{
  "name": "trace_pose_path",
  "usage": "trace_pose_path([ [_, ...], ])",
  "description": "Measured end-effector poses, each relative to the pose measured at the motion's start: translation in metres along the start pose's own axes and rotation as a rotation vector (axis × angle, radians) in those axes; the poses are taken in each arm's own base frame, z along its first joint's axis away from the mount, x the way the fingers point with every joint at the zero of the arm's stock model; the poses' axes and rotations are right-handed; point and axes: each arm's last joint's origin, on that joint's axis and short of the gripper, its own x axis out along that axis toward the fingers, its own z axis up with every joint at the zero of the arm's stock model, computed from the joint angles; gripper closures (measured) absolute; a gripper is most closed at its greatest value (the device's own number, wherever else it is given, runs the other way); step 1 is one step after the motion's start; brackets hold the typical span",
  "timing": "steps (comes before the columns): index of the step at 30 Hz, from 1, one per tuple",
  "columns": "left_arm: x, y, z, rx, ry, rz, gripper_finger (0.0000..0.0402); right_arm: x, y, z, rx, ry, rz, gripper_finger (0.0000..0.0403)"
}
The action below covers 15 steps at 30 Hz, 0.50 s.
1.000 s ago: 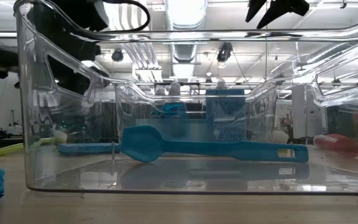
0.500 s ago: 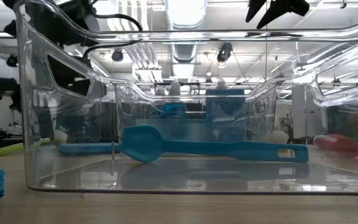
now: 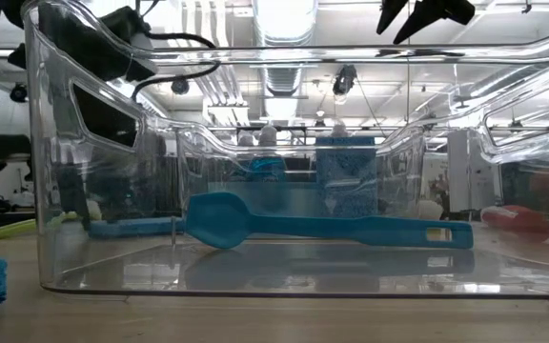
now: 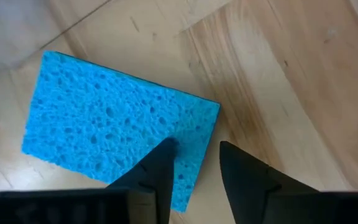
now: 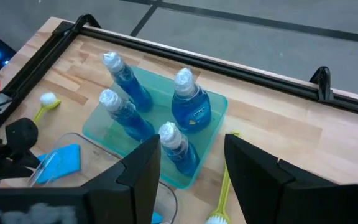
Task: Pick & Place Kitchen Sink Supplies
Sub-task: Put the blue sponge into the top transparent bin
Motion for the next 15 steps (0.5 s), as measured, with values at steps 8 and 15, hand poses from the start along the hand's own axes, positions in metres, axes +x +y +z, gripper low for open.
trace_pose_path([
  [8,0.0051,-0.0001,-0.0003,-0.053,0.007,0.004,0.0319,0.0,0.0005,0.0001,0.009,-0.002,0.003,0.0226],
  [15,0.0051,-0.0002,-0.0002,-0.096,0.006,0.003,0.0394,0.0,0.0006,0.0002,0.01,-0.003,0.004,0.0223],
])
